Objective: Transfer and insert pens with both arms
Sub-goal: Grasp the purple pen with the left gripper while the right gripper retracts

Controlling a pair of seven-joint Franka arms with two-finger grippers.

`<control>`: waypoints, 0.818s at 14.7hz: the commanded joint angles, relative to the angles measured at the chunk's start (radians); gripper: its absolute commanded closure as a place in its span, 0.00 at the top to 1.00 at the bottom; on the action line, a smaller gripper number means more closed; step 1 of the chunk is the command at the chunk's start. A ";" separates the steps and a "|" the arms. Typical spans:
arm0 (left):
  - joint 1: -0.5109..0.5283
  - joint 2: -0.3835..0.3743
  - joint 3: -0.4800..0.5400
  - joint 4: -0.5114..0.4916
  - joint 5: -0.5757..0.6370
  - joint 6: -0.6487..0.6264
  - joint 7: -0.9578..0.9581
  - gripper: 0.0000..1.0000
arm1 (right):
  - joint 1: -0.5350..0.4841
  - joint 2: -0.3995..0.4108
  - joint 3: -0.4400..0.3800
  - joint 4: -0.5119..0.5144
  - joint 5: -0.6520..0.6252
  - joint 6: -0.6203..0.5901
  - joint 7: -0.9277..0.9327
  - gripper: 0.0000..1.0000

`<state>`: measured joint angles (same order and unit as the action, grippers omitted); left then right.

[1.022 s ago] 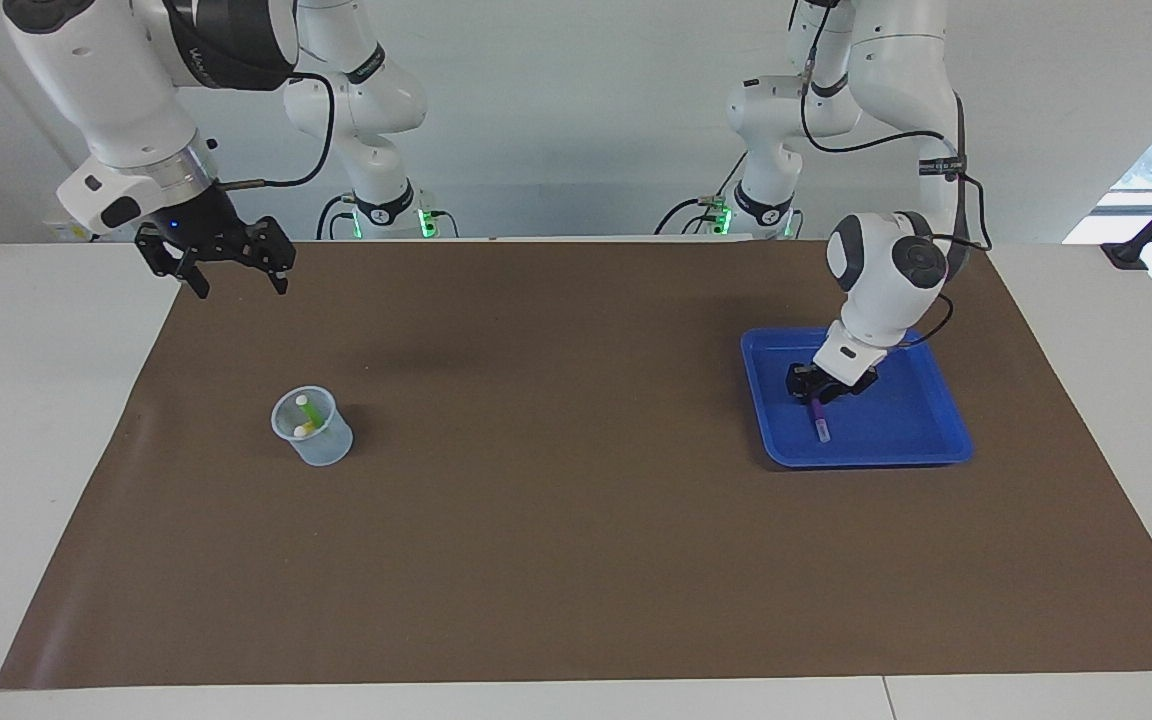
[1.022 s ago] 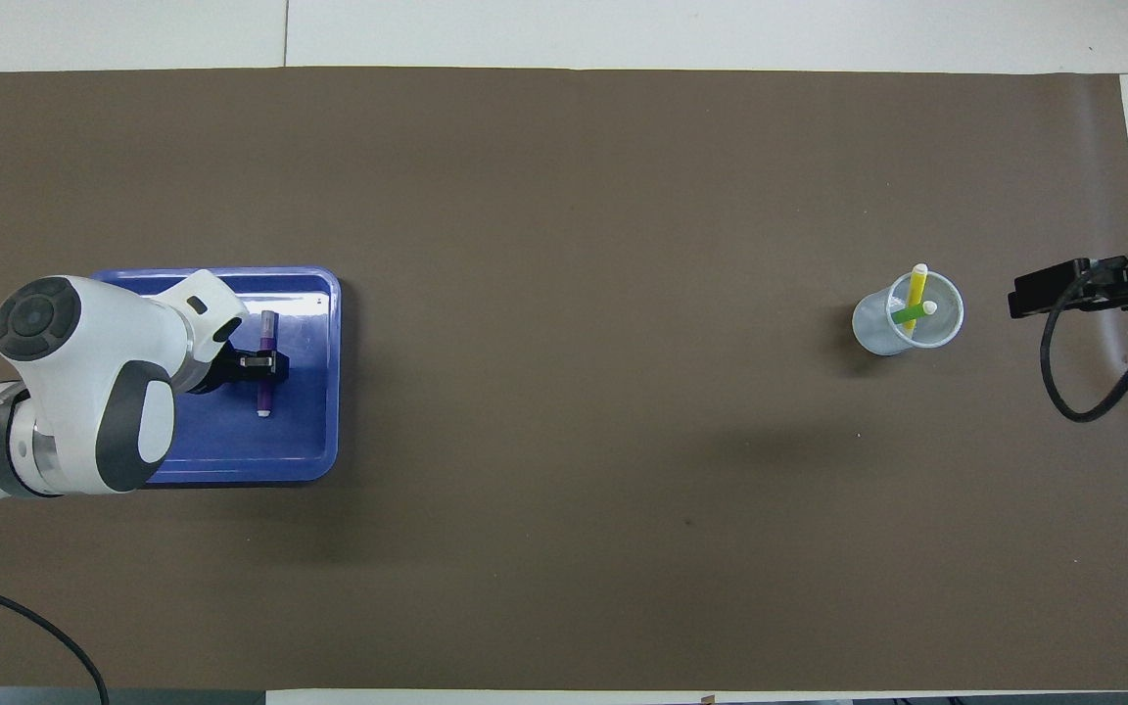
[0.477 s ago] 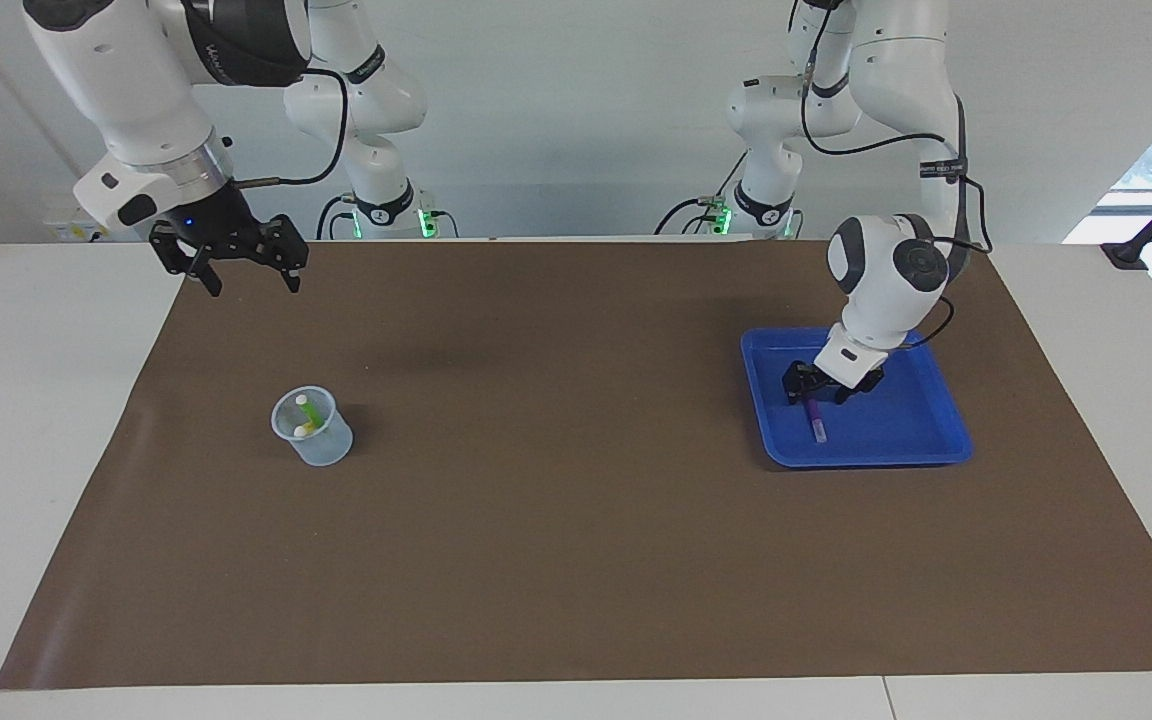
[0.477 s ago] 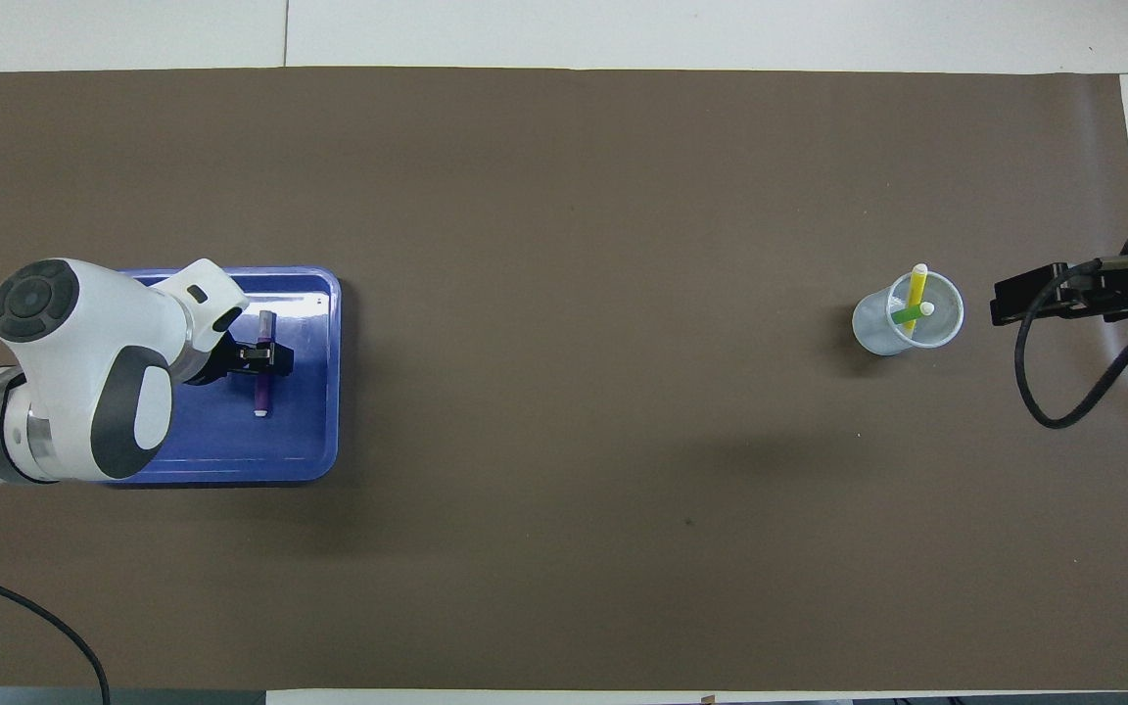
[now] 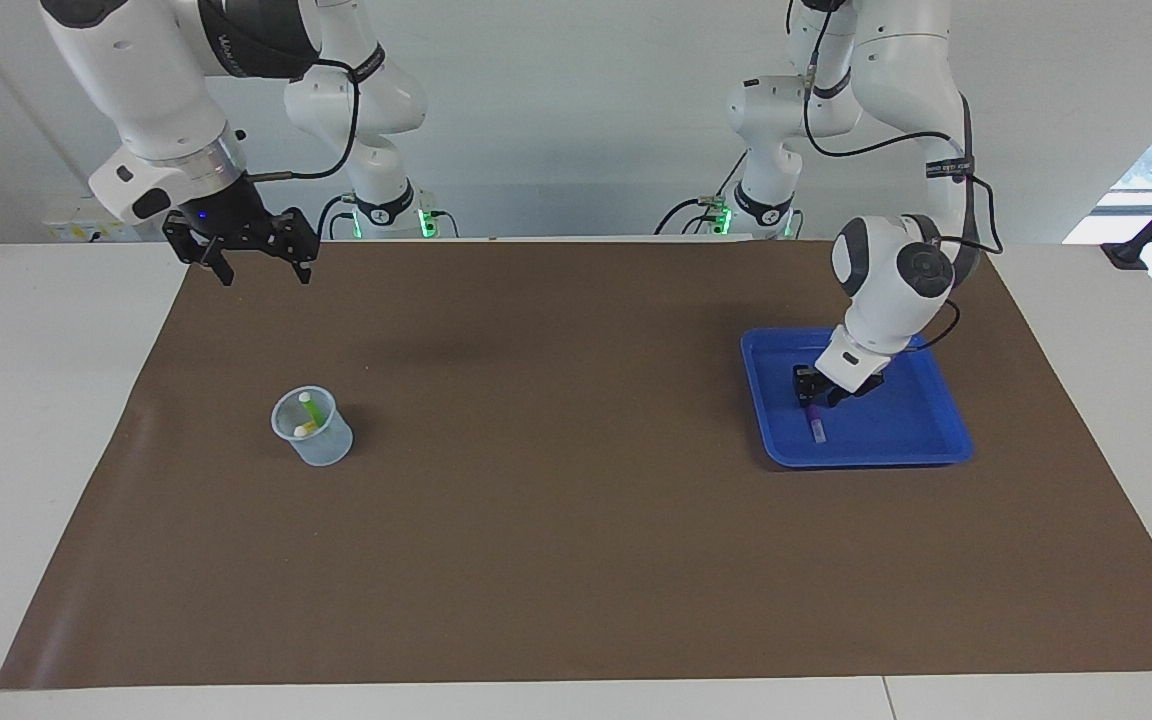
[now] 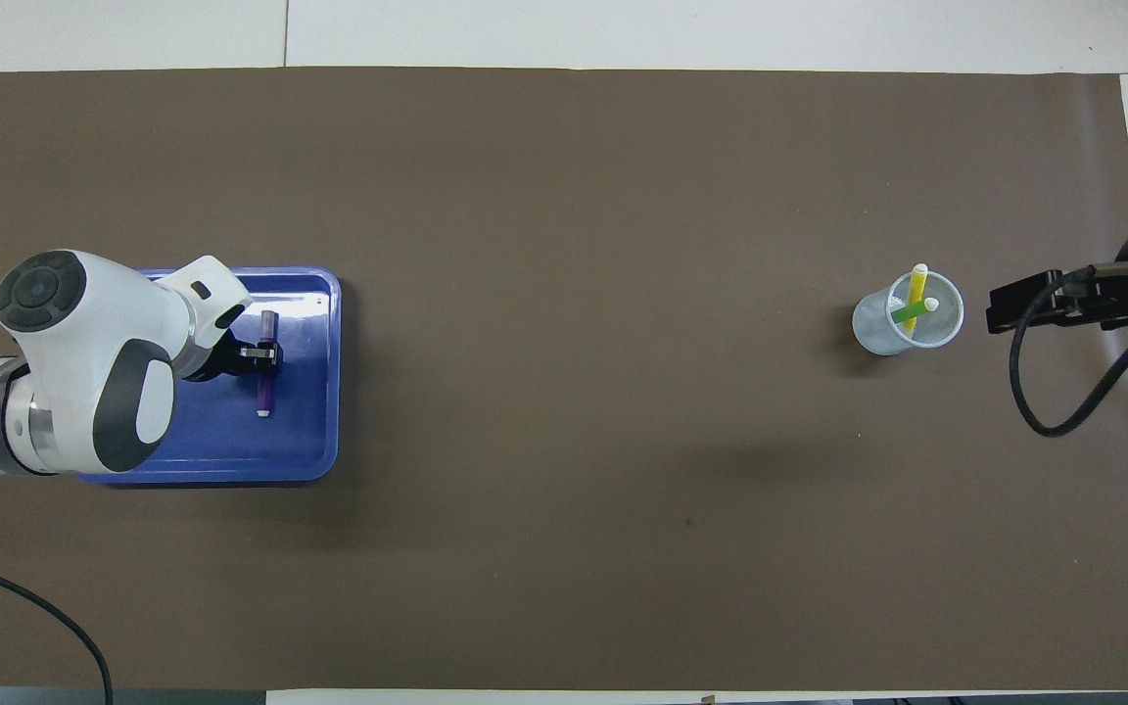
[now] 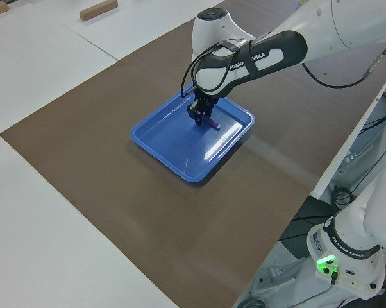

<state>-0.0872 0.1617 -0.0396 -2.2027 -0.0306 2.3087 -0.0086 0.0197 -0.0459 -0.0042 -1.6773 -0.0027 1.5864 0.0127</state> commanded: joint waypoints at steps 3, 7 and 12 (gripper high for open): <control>-0.005 0.009 0.003 0.011 0.020 -0.012 0.006 0.02 | -0.012 -0.023 0.013 -0.012 -0.025 -0.017 0.020 1.00; -0.005 0.009 0.003 0.012 0.020 -0.017 0.006 0.00 | -0.009 -0.015 0.013 0.010 -0.040 -0.031 0.018 1.00; 0.012 0.007 0.001 0.136 0.017 -0.202 0.004 0.00 | -0.009 -0.008 0.012 0.036 -0.034 -0.065 0.015 1.00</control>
<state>-0.0849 0.1624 -0.0370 -2.1607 -0.0289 2.2291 -0.0075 0.0197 -0.0537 -0.0036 -1.6644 -0.0262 1.5577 0.0127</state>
